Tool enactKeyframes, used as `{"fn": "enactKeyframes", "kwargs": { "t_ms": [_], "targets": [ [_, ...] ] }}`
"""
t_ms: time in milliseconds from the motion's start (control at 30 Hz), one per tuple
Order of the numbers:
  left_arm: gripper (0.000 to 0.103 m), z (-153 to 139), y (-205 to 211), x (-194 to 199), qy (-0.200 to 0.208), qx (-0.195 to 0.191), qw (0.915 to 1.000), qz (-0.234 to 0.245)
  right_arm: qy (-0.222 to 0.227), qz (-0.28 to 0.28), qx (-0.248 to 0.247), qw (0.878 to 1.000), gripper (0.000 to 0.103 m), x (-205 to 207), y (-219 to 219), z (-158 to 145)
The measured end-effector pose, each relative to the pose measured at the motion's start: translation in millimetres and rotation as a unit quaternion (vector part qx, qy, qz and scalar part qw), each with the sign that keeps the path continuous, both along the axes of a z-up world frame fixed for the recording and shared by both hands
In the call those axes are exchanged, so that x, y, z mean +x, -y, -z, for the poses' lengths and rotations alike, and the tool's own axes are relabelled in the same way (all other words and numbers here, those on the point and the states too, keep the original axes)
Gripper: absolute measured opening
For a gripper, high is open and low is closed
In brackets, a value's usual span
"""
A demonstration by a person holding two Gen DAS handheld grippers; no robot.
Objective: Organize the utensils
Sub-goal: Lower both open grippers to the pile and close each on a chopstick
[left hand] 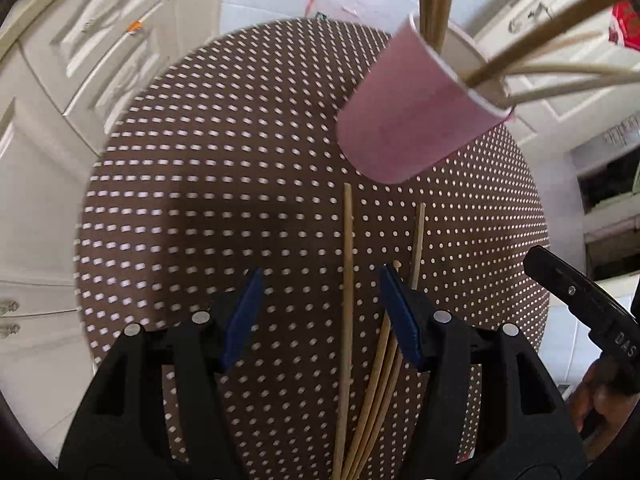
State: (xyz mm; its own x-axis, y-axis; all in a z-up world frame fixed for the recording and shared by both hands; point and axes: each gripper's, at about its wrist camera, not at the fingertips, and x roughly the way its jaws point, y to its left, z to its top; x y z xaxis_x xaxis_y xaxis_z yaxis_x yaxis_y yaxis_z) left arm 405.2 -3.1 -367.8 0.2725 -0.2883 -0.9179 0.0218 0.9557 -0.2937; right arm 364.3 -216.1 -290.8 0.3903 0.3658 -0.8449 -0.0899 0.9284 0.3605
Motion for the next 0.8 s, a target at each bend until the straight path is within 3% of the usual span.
{"fn": "enactKeyframes", "kwargs": {
  "t_ms": [267, 433, 533, 667, 800],
  "targets": [
    [0.060, 16.4, 13.2, 21.2, -0.015, 0.024, 0.9996, 0.005, -0.042, 0.005, 0.015, 0.999, 0.040, 16.1, -6.6, 21.1],
    [0.057, 17.0, 30.4, 27.9, 0.001, 0.087, 0.9960, 0.021, -0.064, 0.010, 0.023, 0.998, 0.040, 23.7, -11.2, 31.8],
    [0.044, 17.6, 37.6, 24.8, 0.014, 0.125, 0.9916, 0.030, -0.073, -0.001, 0.013, 0.997, 0.040, 28.7, -21.0, 35.9],
    [0.031, 16.6, 36.0, 25.1, 0.017, 0.134, 0.9900, 0.040, -0.090, -0.007, -0.003, 0.996, 0.040, 33.9, -33.3, 42.4],
    [0.022, 16.1, 33.2, 23.0, 0.021, 0.133, 0.9898, 0.047, -0.108, -0.022, -0.018, 0.994, 0.032, 37.4, -46.8, 49.9]
  ]
}}
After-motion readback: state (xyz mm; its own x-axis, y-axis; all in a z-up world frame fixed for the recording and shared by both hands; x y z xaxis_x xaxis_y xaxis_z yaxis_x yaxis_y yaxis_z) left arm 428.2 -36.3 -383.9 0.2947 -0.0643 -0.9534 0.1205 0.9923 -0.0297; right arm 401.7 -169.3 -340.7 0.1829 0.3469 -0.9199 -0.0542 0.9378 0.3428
